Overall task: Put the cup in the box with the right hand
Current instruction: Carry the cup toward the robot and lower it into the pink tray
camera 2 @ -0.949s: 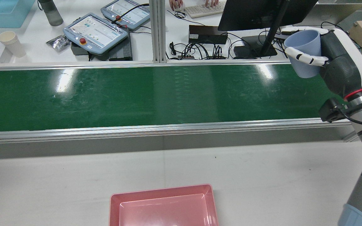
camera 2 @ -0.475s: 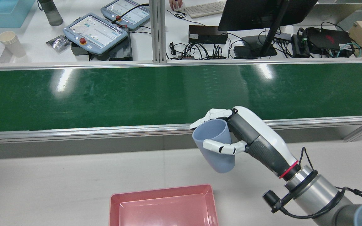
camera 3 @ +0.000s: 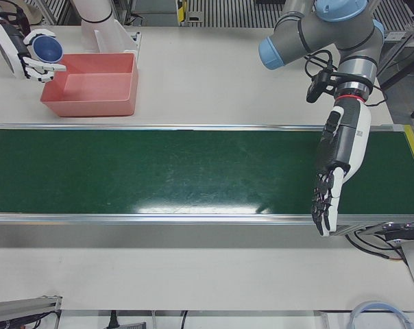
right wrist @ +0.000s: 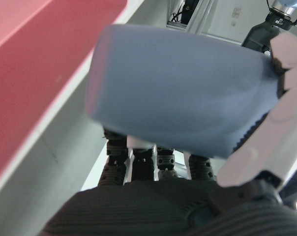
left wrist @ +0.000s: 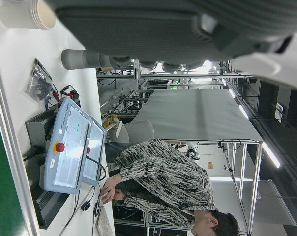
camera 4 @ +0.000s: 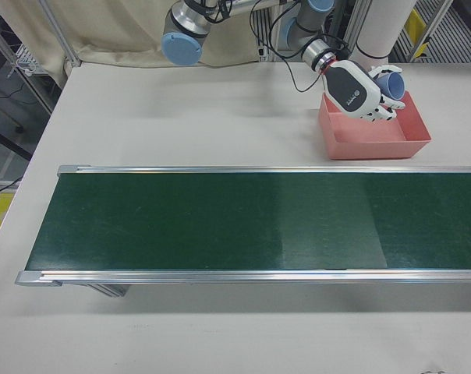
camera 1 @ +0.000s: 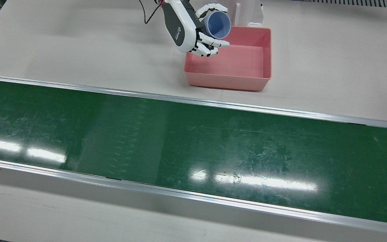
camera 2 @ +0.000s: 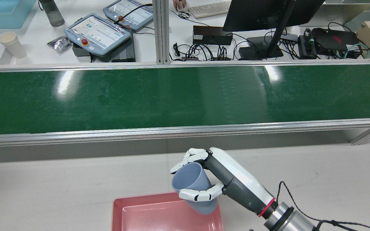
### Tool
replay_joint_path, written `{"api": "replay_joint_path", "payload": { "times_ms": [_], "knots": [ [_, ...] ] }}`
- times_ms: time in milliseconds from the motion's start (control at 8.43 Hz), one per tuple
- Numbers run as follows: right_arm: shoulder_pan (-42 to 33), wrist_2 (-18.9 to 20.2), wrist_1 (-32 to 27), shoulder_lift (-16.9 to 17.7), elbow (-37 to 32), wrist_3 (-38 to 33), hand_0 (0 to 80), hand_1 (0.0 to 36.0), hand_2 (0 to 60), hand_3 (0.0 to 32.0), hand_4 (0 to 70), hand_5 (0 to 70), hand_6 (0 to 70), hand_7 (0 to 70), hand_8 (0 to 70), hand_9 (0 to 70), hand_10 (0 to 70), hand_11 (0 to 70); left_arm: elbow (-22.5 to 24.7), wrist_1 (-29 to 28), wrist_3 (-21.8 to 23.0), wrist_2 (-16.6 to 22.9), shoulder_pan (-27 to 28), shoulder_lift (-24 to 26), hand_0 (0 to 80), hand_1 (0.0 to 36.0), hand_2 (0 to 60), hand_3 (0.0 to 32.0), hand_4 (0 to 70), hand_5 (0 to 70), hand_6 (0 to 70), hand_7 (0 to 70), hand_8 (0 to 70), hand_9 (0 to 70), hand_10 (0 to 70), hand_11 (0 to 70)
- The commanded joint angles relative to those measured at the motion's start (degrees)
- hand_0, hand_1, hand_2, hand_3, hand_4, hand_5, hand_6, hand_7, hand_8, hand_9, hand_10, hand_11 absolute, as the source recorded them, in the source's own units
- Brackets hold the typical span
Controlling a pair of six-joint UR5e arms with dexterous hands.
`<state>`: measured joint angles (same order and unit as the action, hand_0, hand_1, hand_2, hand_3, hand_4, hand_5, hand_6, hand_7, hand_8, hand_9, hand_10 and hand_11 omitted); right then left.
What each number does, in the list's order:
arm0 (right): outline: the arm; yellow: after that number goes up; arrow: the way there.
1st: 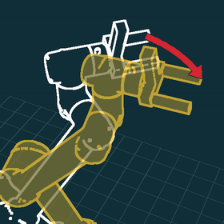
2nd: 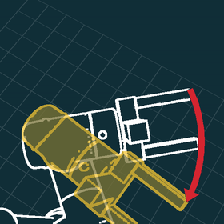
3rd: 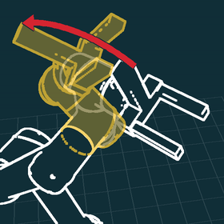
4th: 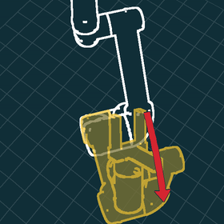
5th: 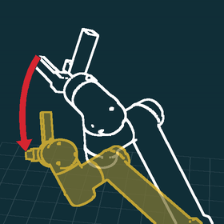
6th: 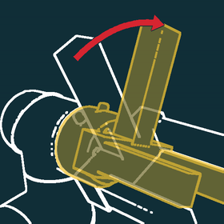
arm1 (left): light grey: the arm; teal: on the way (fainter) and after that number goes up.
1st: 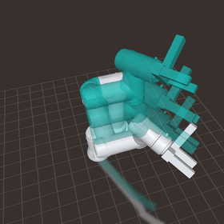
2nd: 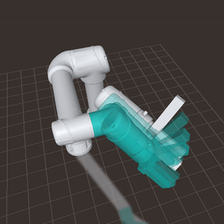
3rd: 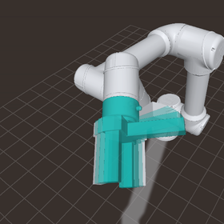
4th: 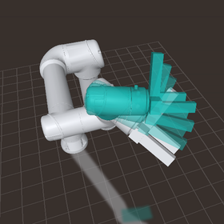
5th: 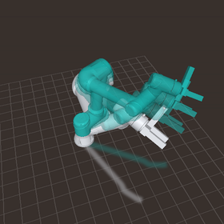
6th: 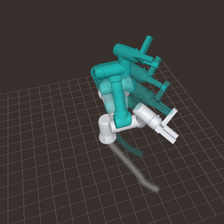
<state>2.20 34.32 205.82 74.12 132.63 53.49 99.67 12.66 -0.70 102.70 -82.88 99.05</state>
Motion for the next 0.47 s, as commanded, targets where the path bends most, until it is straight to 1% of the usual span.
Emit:
{"api": "replay_joint_path", "payload": {
  "times_ms": [0, 119, 237, 356],
  "knots": [
    [6.33, -8.04, -19.91, 1.02, -8.71, 0.56, 0.0, 0.0, 0.0, 0.0, 0.0, 0.0, 0.0, 0.0, 0.0, 0.0, 0.0, 0.0, 0.00, -0.09, 0.00, 0.04, 0.00, 0.00, 0.0, 0.0, 0.0, 0.0, 0.0, 0.0, 0.0, 0.0, 0.0, 0.0, 0.0, 0.0],
    [6.24, -7.95, -19.76, 1.64, -6.18, 2.48, 0.0, 0.0, 0.0, 11.8, 0.0, 0.0, 0.0, 0.0, 0.0, 0.0, 0.0, 0.0, 0.00, 0.00, 0.00, 0.04, 0.00, 0.00, 0.0, 0.0, 0.0, 0.0, 0.0, 0.0, 0.0, 0.0, 0.0, 0.0, 0.0, 0.0],
    [5.98, -7.95, -19.84, 2.95, -2.07, 7.80, 0.0, 0.0, 0.0, 17.8, 0.0, 0.0, 0.0, 0.0, 0.0, 0.0, 0.0, 0.0, 0.00, 0.00, 0.00, 0.04, 0.00, 0.00, 0.0, 0.0, 0.0, 0.0, 0.0, 0.0, 0.0, 0.0, 0.0, 0.0, 0.0, 0.0],
    [5.89, -8.04, -19.84, 4.09, 0.84, 10.90, 0.0, 0.0, 0.0, 19.4, 0.0, 0.0, 0.0, 0.0, 0.0, 0.0, 0.0, 0.0, 0.00, 0.00, 0.00, -0.05, 0.00, 0.00, 0.0, 0.0, 0.0, 0.0, 0.0, 0.0, 0.0, 0.0, 0.0, 0.0, 0.0, 0.0]
  ]
}}
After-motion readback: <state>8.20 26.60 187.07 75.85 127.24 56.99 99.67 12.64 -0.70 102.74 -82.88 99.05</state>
